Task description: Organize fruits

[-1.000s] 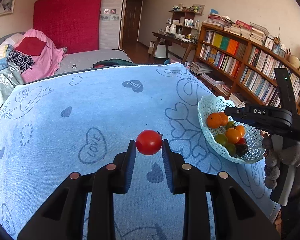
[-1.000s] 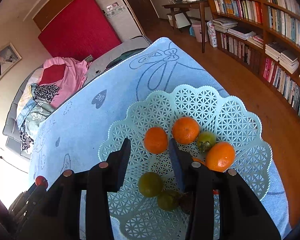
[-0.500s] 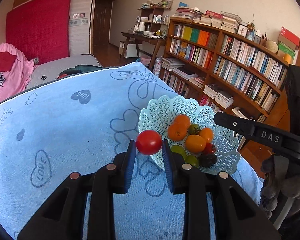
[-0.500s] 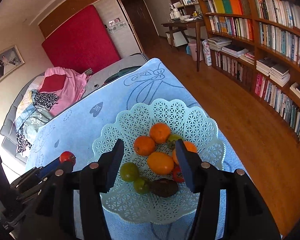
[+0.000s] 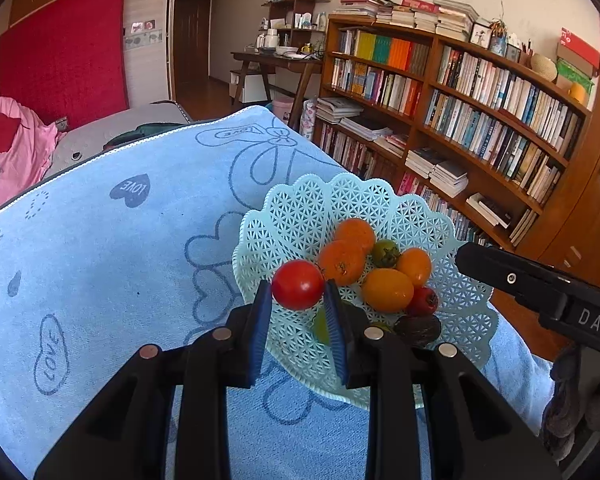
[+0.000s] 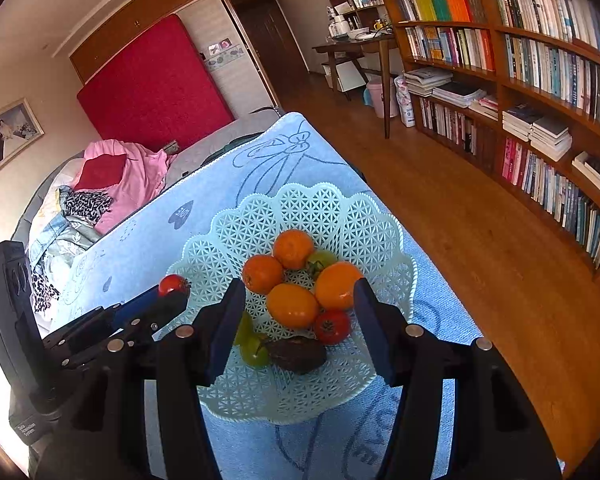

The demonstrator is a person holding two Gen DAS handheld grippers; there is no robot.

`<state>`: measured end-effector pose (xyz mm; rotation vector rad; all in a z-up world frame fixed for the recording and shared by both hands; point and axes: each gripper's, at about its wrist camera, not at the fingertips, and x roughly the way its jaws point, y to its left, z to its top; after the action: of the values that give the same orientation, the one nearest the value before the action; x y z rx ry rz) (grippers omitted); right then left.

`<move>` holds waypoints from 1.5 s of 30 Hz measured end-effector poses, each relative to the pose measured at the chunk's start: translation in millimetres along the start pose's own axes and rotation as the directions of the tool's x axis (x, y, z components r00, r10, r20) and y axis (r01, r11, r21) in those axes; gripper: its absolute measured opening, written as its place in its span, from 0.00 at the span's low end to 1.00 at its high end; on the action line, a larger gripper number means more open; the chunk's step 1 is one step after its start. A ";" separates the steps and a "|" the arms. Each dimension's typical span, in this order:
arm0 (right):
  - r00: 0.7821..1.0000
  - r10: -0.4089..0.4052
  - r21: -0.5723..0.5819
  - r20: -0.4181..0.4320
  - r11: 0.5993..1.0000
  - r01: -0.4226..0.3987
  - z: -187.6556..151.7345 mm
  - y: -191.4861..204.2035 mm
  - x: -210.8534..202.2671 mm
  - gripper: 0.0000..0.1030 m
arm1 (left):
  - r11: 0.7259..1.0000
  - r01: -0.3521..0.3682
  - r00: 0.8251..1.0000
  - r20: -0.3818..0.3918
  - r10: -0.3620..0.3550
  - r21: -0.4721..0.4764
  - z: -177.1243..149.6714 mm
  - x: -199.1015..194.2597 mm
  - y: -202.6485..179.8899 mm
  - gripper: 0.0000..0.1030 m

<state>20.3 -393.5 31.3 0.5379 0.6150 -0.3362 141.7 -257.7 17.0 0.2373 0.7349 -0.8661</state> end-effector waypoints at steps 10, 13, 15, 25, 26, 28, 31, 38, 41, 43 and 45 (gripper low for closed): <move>1.000 -0.010 0.021 -0.017 1.000 0.010 -8.7 -7.2 2.7 0.56 | 1.000 -0.016 0.999 0.044 0.016 0.010 -1.9 -10.6 0.5 0.60; 1.000 -0.012 0.024 -0.019 1.000 0.013 -10.1 -7.4 1.7 0.57 | 1.000 -0.016 0.999 0.040 0.016 0.004 -3.7 -12.0 3.2 0.60; 1.000 -0.014 0.022 -0.021 1.000 0.014 -11.7 -6.9 0.4 0.57 | 1.000 -0.022 0.999 0.040 0.022 -0.002 -4.7 -13.3 5.8 0.61; 1.000 -0.022 0.017 -0.018 1.000 0.023 -18.3 -4.5 -6.4 0.67 | 0.996 -0.081 0.995 0.056 0.083 -0.034 -9.6 -25.4 19.1 0.84; 1.000 -0.027 0.010 -0.014 1.000 0.027 -19.0 -3.1 -7.9 0.68 | 0.995 -0.089 0.994 0.057 0.091 -0.033 -10.1 -26.5 19.3 0.85; 0.999 -0.035 -0.008 -0.003 0.999 0.035 -20.5 0.2 -11.7 0.71 | 0.994 -0.105 0.992 0.062 0.107 -0.030 -11.2 -28.9 19.8 0.89; 0.999 -0.035 -0.033 0.007 0.999 0.035 -22.9 6.1 -16.2 0.75 | 0.992 -0.121 0.990 0.073 0.123 -0.027 -12.3 -33.8 20.0 0.89; 1.000 -0.023 -0.083 0.015 0.996 0.025 -30.6 18.9 -22.7 0.86 | 0.986 -0.166 0.979 0.121 0.167 -0.015 -14.1 -50.0 20.5 0.94; 0.999 -0.043 -0.108 0.030 0.993 0.046 -33.9 25.0 -26.3 0.90 | 0.985 -0.175 0.976 0.134 0.174 -0.009 -14.9 -55.7 20.1 0.95; 0.998 -0.055 -0.119 0.044 0.991 0.060 -35.4 28.5 -29.1 0.95 | 0.984 -0.181 0.973 0.143 0.180 -0.007 -15.9 -59.6 19.9 0.95; 0.996 -0.067 -0.127 0.059 0.989 0.074 -36.8 31.5 -31.8 0.97 | 0.982 -0.189 0.970 0.153 0.187 -0.004 -16.4 -63.4 20.3 0.95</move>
<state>-6.7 -342.6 37.6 0.3827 0.5991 -0.3741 122.3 -198.6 45.7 0.2432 0.5553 -0.6991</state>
